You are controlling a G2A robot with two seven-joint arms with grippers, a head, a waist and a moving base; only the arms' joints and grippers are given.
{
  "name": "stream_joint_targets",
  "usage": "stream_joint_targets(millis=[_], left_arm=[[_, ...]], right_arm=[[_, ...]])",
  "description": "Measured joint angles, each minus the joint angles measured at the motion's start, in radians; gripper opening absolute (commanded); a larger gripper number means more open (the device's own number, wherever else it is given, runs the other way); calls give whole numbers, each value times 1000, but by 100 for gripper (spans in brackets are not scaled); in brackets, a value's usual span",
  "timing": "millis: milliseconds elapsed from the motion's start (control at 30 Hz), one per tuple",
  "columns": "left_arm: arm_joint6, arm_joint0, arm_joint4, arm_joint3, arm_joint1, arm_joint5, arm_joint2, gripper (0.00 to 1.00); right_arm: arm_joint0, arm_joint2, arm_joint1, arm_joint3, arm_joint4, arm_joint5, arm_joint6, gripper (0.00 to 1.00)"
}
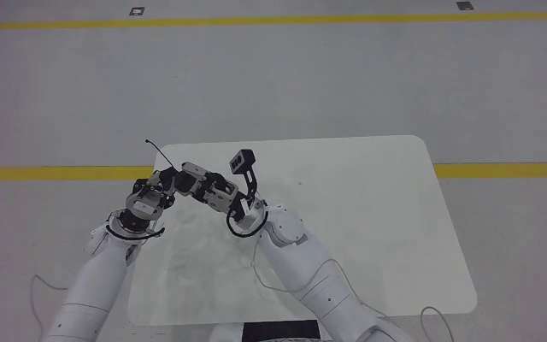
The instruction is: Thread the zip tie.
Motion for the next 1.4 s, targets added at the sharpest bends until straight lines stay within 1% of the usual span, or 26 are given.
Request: stream_joint_targets(millis=[500,567,667,700,800,933,1000,1133,1200,1267,1400], left_arm=[[0,0,0,0,0,0,0,0],[7,0,-3,-1,-1,4,1,0],[46,3,-37,1,-3,48,3,0],[50,4,-52,5,-4,69,3,0],[58,3,-106,27,-4,156,-1,0],[69,-1,-151,55,-7,239,2,0],[65,-2,-154,66,-10,251,13,0],[42,-9,-153,95,-24,249,47,0],[36,-16,-153,108,-31,249,60,0],[35,-22,-153,111,-32,249,61,0],[35,-22,-153,111,-32,249,60,0]], right_arm=[[-1,0,1,1,4,0,3,100],[-7,1,5,-15,-4,1,-10,100],[-28,16,15,-53,-18,0,-17,100],[-34,22,17,-65,-20,0,-15,100],[-54,40,26,-97,-21,0,-5,100],[-68,48,33,-118,-9,0,10,100],[-70,48,35,-120,0,0,20,100],[-59,38,33,-107,14,0,31,100],[-48,29,32,-89,18,0,32,100],[-41,24,32,-78,22,1,33,100],[-41,24,32,-78,23,1,33,100]])
